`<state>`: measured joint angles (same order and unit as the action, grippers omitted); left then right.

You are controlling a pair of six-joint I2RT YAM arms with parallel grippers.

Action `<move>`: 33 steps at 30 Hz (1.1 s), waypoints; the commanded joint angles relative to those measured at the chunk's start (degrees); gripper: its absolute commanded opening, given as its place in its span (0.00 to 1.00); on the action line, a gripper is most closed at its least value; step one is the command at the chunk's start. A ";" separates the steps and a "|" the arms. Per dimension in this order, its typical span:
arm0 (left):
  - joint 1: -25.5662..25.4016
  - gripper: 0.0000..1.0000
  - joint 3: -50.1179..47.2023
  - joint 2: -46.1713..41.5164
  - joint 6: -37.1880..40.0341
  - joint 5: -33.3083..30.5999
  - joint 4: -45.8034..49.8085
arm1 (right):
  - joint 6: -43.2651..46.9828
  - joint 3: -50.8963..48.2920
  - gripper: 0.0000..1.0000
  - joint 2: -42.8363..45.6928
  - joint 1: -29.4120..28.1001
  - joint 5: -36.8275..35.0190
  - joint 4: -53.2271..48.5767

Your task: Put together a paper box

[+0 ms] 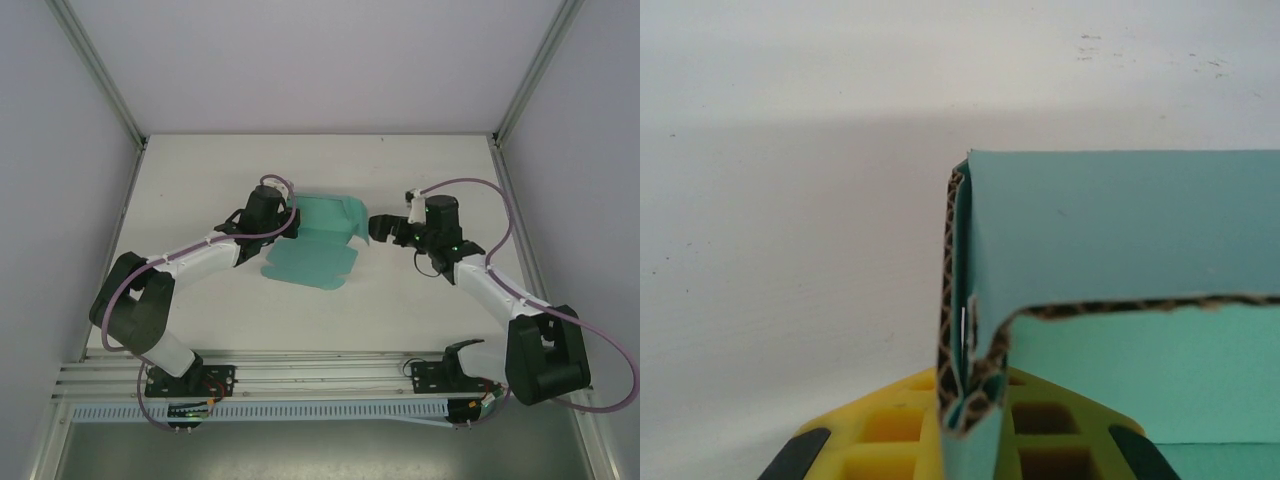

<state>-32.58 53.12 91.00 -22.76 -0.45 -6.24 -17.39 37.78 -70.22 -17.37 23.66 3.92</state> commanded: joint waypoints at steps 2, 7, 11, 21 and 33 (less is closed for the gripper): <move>-0.29 0.00 0.28 -0.04 -0.41 0.29 -0.66 | 3.07 1.86 0.99 -0.25 -2.89 7.01 3.12; -0.26 0.00 0.66 0.46 -0.58 0.71 -0.72 | 2.77 3.29 0.91 -3.08 -5.74 8.33 6.50; -0.25 0.00 1.08 0.75 -0.07 1.00 -0.48 | 4.49 7.40 0.87 -7.27 -8.35 8.50 4.38; -0.28 0.00 1.84 0.99 -0.30 -3.88 2.81 | 7.18 14.43 0.76 -12.99 -12.35 1.81 -1.62; -0.28 0.00 3.27 0.97 -0.40 -4.48 4.52 | 8.34 17.31 0.64 -16.84 -14.58 -5.32 -6.92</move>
<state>-32.58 54.43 92.03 -22.98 -5.04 -1.80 -9.93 53.54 -85.10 -31.51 21.82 -0.73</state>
